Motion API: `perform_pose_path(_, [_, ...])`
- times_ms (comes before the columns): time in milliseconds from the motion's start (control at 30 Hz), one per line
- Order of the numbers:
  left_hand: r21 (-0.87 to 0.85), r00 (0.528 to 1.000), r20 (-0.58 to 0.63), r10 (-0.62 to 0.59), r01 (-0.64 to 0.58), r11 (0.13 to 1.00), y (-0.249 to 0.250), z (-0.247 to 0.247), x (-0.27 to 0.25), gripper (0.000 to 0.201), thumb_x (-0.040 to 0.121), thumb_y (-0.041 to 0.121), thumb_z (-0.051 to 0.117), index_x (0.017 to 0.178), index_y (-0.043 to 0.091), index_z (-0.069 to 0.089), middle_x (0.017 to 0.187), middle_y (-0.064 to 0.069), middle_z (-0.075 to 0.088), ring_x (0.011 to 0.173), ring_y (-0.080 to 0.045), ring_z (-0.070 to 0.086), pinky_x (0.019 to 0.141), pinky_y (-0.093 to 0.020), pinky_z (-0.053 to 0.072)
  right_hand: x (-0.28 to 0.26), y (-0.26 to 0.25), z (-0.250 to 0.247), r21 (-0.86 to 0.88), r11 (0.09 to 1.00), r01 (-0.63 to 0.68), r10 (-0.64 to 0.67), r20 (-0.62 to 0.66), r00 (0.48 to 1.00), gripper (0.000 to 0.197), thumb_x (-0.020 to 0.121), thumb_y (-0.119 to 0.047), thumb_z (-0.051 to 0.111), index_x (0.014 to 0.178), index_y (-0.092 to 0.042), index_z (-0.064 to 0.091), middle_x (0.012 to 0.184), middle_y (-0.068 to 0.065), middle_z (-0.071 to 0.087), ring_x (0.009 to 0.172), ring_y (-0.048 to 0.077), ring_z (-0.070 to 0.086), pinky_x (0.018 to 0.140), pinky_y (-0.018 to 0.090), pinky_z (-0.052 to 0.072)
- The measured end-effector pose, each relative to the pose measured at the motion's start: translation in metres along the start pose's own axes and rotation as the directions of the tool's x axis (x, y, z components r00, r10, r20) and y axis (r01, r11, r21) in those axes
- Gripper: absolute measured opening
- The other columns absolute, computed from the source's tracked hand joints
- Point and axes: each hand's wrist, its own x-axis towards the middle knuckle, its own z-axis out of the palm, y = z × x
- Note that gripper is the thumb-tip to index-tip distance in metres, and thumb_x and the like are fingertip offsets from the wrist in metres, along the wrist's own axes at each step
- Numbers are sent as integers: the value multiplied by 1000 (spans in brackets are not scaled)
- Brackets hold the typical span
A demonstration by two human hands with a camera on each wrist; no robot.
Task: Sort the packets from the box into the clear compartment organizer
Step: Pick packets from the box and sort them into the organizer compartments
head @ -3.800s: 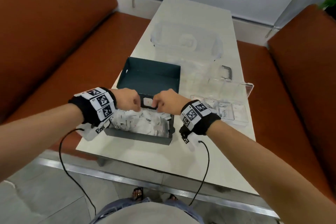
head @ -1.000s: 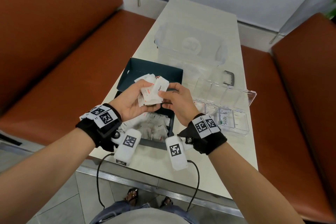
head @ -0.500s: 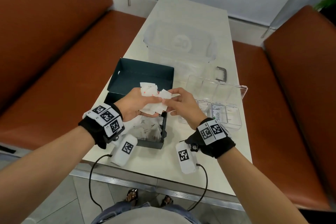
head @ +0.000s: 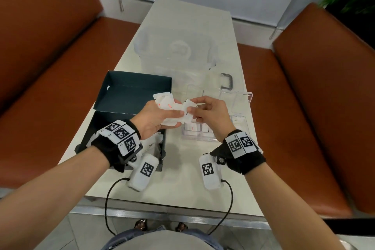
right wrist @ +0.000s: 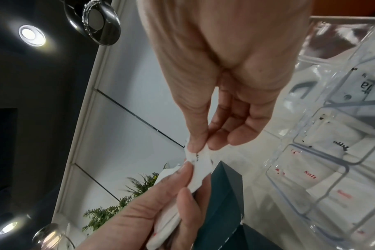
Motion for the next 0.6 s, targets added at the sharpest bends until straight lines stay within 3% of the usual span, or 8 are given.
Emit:
perform_pose_path(167, [-62, 1000, 24, 1, 1, 998, 0, 14, 6, 26, 76, 1, 78, 99, 11, 70, 97, -8, 76, 88, -23, 74, 61, -29, 59, 3, -2, -19, 18, 1000, -12, 13, -8, 1000, 24, 79, 2, 72, 98, -12, 71, 74, 6, 69, 59, 11, 59, 54, 15, 45])
perform_pose_path(367, [-92, 999, -22, 47, -49, 995, -4, 22, 8, 23, 78, -3, 75, 96, 10, 68, 93, -8, 75, 84, -22, 74, 60, -30, 59, 6, 0, -32, 41, 999, 18, -14, -82, 997, 17, 85, -3, 68, 95, -16, 73, 88, 12, 69, 74, 15, 61, 66, 20, 51])
perform_pose_path(467, [-118, 998, -21, 57, -59, 991, -7, 26, 8, 22, 79, -4, 74, 96, 9, 68, 95, -10, 74, 86, -25, 74, 60, -30, 59, 7, 3, -29, -18, 999, 50, -51, -129, 990, 13, 83, -7, 70, 90, -18, 75, 81, 7, 67, 75, 14, 63, 69, 22, 52])
perform_pose_path(600, [-146, 998, -25, 54, -57, 988, -10, 32, 7, 24, 80, -4, 73, 99, 8, 67, 97, -11, 74, 85, -25, 74, 58, -30, 59, 8, 8, -20, -83, 995, 60, -74, -176, 982, 13, 79, -9, 74, 87, -20, 72, 66, -3, 62, 63, 11, 62, 70, 29, 57])
